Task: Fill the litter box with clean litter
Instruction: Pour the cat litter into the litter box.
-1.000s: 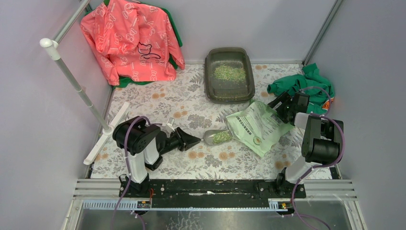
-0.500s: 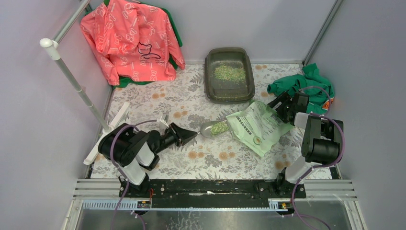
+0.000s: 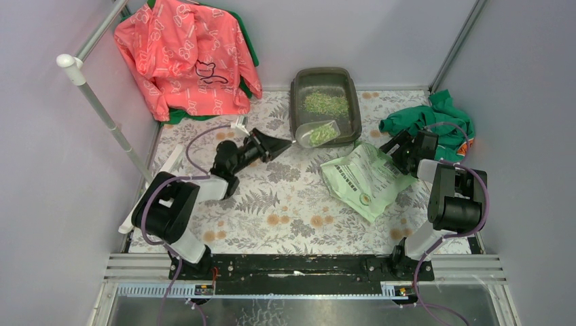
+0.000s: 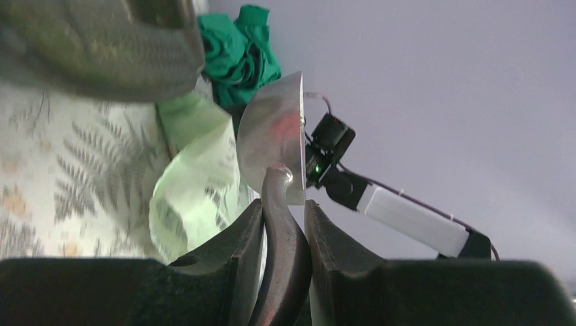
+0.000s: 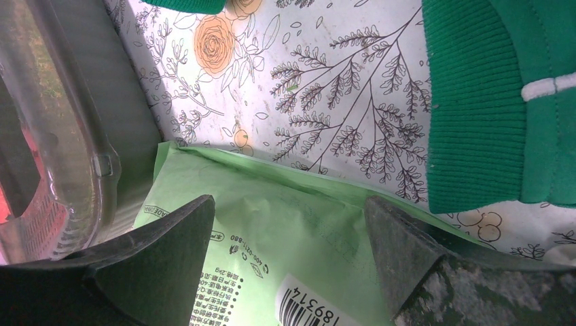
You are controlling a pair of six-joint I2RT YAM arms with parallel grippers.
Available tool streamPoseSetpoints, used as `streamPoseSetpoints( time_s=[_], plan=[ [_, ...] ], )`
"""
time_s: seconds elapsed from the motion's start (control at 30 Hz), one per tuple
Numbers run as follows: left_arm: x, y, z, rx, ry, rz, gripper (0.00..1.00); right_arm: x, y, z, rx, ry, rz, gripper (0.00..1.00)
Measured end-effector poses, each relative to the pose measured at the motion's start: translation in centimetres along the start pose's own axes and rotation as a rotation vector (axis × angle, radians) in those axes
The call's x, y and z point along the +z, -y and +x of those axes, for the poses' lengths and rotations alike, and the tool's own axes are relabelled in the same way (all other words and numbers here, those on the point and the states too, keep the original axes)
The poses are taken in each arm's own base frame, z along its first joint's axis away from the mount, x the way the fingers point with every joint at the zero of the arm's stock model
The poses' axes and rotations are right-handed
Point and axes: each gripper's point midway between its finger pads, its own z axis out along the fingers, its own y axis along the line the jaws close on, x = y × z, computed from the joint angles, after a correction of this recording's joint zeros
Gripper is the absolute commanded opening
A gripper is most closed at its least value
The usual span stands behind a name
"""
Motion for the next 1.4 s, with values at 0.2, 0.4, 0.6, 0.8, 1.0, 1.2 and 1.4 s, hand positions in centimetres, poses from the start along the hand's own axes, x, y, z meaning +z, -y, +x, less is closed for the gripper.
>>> streamPoseSetpoints(
  time_s=[0.2, 0.4, 0.6, 0.8, 1.0, 1.2, 1.4],
  plan=[
    [5.5, 1.5, -4.6, 0.106, 0.029, -0.005, 0.00, 0.0, 0.0, 0.0, 0.000, 0.000, 0.000, 0.89],
    [10.4, -2.3, -7.9, 0.173, 0.046, -0.132, 0.00, 0.0, 0.0, 0.0, 0.000, 0.000, 0.000, 0.90],
    [13.7, -6.2, -10.8, 0.287, 0.068, -0.308, 0.00, 0.0, 0.0, 0.0, 0.000, -0.001, -0.002, 0.90],
    [16.1, -6.7, -12.7, 0.391, 0.099, -0.466, 0.00, 0.0, -0.1, 0.0, 0.000, -0.002, -0.004, 0.89],
    [17.1, -4.6, -13.0, 0.624, 0.099, -0.622, 0.00, 0.1, -0.1, 0.0, 0.000, -0.004, -0.008, 0.90],
    [16.5, -2.7, -12.6, 0.819, 0.088, -0.759, 0.00, 0.1, -0.1, 0.0, -0.001, -0.003, -0.008, 0.90],
    [15.1, -2.9, -11.2, 0.985, 0.040, -0.895, 0.00, 0.1, -0.1, 0.0, -0.001, -0.003, -0.008, 0.89]
  ],
)
